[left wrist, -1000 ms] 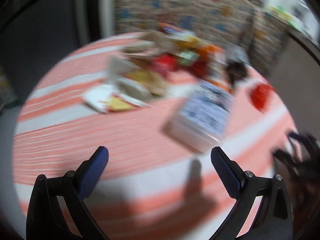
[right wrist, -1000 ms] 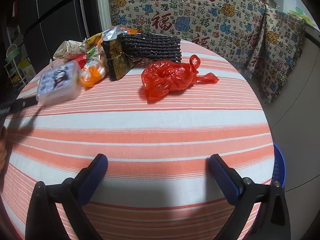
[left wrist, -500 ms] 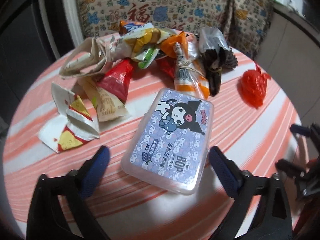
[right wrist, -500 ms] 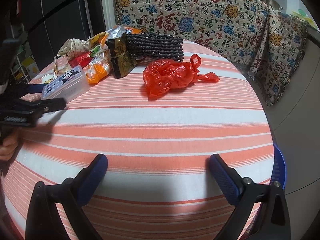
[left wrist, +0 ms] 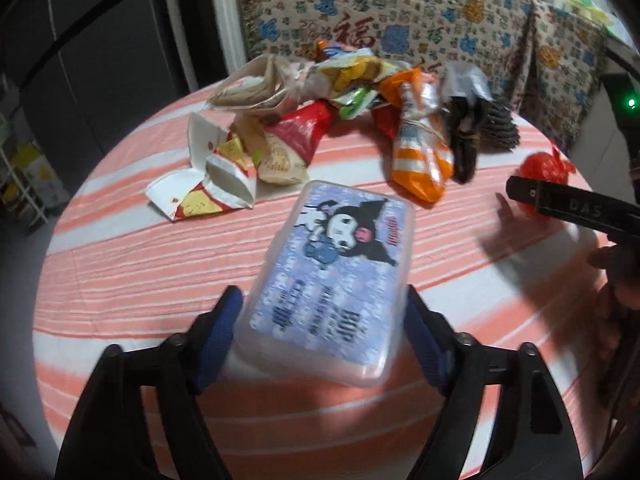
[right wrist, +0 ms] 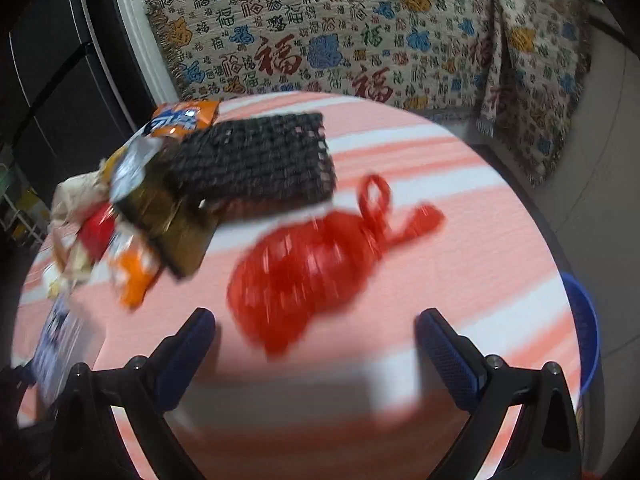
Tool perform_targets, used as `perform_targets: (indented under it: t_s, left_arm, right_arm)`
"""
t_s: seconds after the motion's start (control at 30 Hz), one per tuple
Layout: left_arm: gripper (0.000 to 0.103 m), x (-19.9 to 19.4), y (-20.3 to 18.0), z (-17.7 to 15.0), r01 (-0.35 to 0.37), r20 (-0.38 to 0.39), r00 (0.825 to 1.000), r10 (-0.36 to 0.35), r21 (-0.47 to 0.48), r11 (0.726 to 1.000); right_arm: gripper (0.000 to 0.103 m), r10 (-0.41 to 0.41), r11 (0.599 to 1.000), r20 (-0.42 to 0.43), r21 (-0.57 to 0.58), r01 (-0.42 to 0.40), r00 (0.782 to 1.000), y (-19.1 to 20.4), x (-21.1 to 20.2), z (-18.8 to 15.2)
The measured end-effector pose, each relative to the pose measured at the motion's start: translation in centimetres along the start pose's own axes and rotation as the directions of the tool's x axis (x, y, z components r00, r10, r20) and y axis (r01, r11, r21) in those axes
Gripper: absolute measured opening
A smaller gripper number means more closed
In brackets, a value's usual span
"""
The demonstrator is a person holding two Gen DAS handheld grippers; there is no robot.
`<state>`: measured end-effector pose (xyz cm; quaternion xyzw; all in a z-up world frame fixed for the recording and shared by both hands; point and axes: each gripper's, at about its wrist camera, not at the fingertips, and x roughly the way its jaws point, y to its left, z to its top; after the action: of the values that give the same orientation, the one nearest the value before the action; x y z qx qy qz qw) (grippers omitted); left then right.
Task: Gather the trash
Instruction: 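Grasp the cartoon-print plastic box with left tool while right tool grasps red bag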
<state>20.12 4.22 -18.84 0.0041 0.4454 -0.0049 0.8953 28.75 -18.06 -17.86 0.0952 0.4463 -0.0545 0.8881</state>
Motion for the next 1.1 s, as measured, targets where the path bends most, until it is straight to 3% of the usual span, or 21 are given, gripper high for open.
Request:
perform_targets:
  t_s: [0.13, 0.2, 0.3, 0.47, 0.6, 0.77, 0.83, 0.9, 1.1]
  left_arm:
    - [0.101, 0.8, -0.1, 0.6, -0.007, -0.019, 1.000, 0.007, 0.003, 1.000]
    - [0.103, 1.1, 0.0, 0.8, 0.004, -0.025, 1.000, -0.004, 0.007, 1.000]
    - [0.103, 1.2, 0.2, 0.9, 0.011, -0.024, 1.000, -0.010, 0.014, 1.000]
    - [0.103, 1.0, 0.2, 1.0, 0.010, -0.024, 1.000, -0.010, 0.012, 1.000]
    - [0.103, 1.0, 0.2, 1.1, 0.011, -0.025, 1.000, -0.011, 0.012, 1.000]
    - [0.103, 0.9, 0.1, 0.9, 0.009, -0.024, 1.000, -0.009, 0.009, 1.000]
    - [0.103, 0.9, 0.0, 0.9, 0.008, -0.025, 1.000, -0.008, 0.009, 1.000]
    - [0.103, 0.9, 0.1, 0.9, 0.016, -0.028, 0.999, -0.016, 0.017, 1.000]
    - [0.102, 0.3, 1.3, 1.0, 0.072, -0.034, 0.997, -0.072, 0.001, 0.997]
  right_arm:
    - [0.099, -0.020, 0.991, -0.027, -0.134, 0.017, 0.999, 1.9, 1.5, 1.2]
    - [0.091, 0.021, 0.977, -0.027, -0.212, -0.026, 0.999, 1.5, 0.9, 0.7]
    - [0.089, 0.074, 0.955, -0.035, -0.285, -0.081, 0.997, -0.7, -0.5, -0.6]
    - [0.089, 0.024, 0.976, -0.017, -0.218, -0.027, 1.000, -5.9, -2.5, -2.0]
    - [0.091, 0.012, 0.984, -0.021, -0.180, -0.016, 1.000, -6.2, -3.2, -2.5]
    - [0.091, 0.128, 0.984, -0.002, -0.123, -0.128, 0.992, -4.8, -3.7, -2.6]
    - [0.091, 0.092, 0.986, -0.009, -0.139, -0.093, 0.996, -3.6, -2.7, -2.1]
    - [0.092, 0.005, 0.981, -0.022, -0.193, -0.009, 1.000, -2.5, -1.4, -1.2]
    - [0.089, -0.024, 0.983, -0.015, -0.183, 0.021, 1.000, -3.2, -1.1, -0.8]
